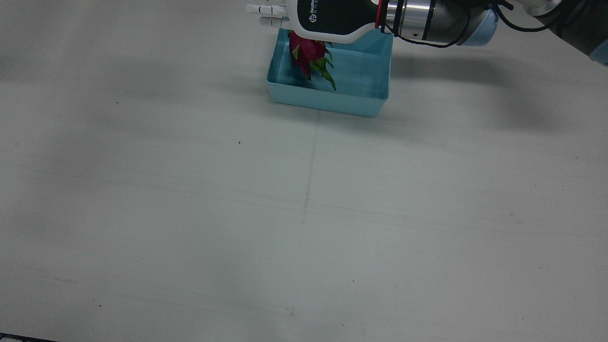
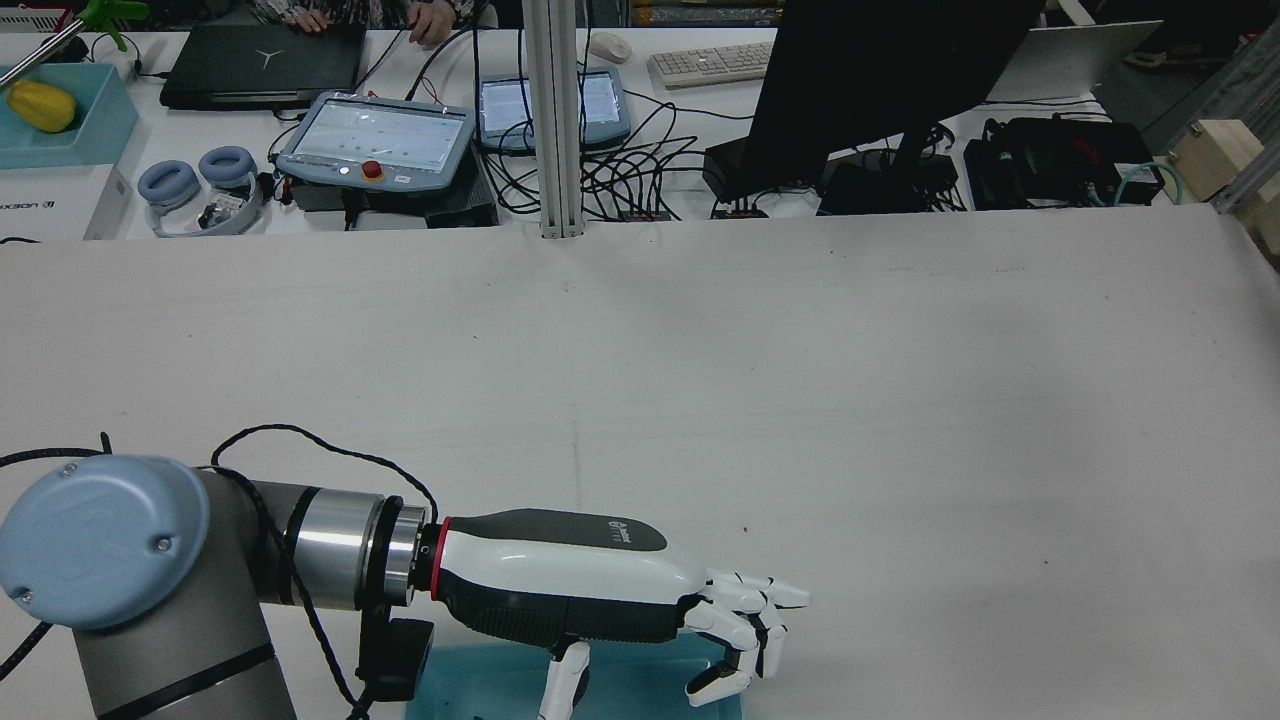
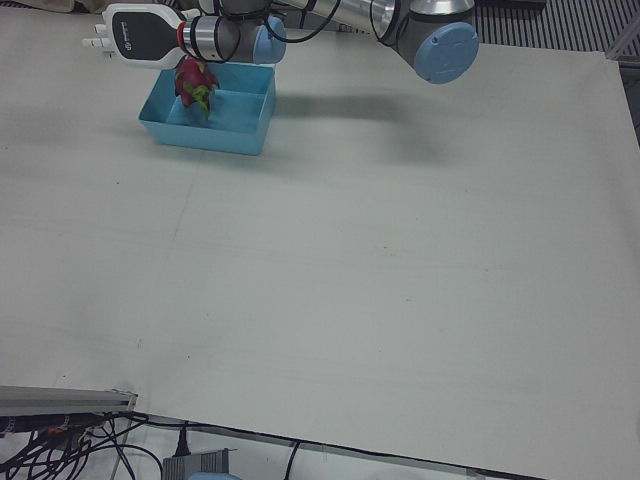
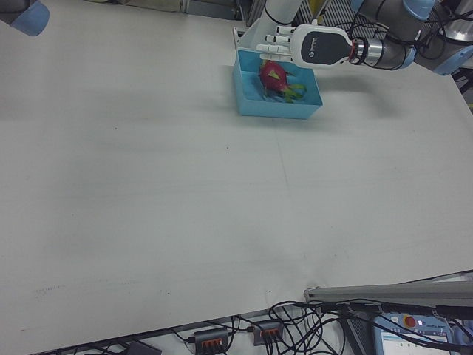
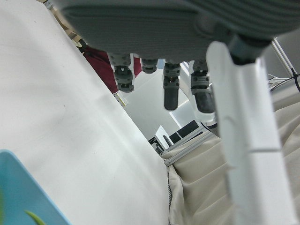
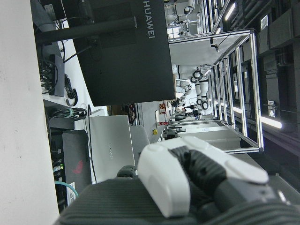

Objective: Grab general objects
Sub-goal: 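Raise the open left hand away from the tray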

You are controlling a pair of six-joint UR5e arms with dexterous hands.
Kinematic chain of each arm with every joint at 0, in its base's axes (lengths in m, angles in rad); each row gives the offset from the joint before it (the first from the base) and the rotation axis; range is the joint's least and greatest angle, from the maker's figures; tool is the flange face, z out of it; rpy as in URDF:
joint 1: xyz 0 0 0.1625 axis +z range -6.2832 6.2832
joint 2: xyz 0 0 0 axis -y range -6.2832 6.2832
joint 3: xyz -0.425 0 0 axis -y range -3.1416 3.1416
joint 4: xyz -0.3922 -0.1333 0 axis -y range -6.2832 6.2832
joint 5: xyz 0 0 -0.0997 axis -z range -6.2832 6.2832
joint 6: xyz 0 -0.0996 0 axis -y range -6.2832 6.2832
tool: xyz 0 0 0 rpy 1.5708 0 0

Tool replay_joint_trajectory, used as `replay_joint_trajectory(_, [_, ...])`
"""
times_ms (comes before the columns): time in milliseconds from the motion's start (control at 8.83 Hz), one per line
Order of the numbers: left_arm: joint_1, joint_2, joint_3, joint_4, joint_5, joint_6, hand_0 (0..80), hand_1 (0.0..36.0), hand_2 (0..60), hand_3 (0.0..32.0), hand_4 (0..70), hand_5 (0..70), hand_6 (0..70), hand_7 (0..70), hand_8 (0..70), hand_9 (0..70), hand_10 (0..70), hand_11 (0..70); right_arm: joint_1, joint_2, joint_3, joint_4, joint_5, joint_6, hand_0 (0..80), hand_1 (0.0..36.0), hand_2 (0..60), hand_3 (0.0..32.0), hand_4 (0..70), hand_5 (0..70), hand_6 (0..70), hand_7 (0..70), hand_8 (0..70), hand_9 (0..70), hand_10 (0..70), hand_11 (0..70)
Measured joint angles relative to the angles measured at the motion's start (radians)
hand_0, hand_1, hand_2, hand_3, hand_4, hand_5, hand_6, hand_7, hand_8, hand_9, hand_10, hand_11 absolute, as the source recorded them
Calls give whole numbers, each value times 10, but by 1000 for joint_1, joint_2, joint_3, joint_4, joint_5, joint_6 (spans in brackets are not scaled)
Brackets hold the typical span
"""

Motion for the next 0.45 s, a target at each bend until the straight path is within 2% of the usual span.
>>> replay_joint_trajectory(113, [-14,34,5,-41,-11,-25,800,360,600,0,613,700,700,700,154,201,224,370,0,0,0,0,0,0,0,0,0,0,0,0,0,0,0,0,0,0])
replay_joint_trajectory(226, [-47,90,26,-117,-36,-67,800,360,600,0,695,700,700,700,181,227,249,404,0,0,0,0,0,-1,0,0,0,0,0,0,0,0,0,0,0,0])
replay_joint_trajectory(453, [-175,194,127,-261,-88,-149,800,360,600,0,700,700,700,700,177,219,260,417,0,0,2,0,0,-1,0,0,0,0,0,0,0,0,0,0,0,0])
